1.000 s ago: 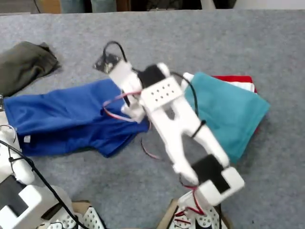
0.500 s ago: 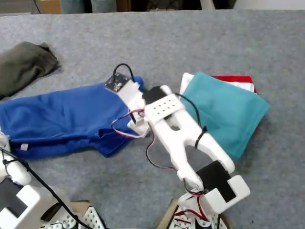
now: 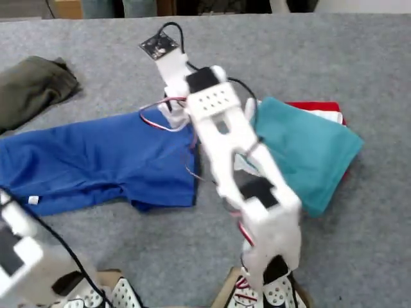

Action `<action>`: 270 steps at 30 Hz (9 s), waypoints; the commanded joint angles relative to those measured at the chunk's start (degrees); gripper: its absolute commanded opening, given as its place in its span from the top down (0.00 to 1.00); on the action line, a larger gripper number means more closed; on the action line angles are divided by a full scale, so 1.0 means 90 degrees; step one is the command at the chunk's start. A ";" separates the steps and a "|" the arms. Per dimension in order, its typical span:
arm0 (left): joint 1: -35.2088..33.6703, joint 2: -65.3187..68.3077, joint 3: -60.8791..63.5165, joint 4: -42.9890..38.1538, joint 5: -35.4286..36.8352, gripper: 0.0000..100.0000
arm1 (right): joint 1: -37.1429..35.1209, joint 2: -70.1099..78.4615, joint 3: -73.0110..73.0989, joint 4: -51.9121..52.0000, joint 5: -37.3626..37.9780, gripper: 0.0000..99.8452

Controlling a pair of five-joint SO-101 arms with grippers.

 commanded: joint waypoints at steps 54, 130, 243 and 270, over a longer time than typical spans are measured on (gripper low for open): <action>0.0298 0.2891 -0.4947 0.2217 0.2637 0.77 | -0.1885 -0.0708 -0.0435 0.2090 0.3985 0.78; -0.0034 0.2901 -0.3355 0.1172 0.2413 0.77 | -0.1817 0.1040 -0.0659 0.2022 0.4044 0.96; -0.0269 0.2852 -0.2857 0.0449 0.2422 0.77 | -0.0440 0.5338 -0.5368 -0.5148 0.2413 0.99; -0.0210 0.1631 -0.3053 0.3126 0.1309 0.71 | -0.1592 0.5035 -0.7419 -0.2227 0.2393 0.99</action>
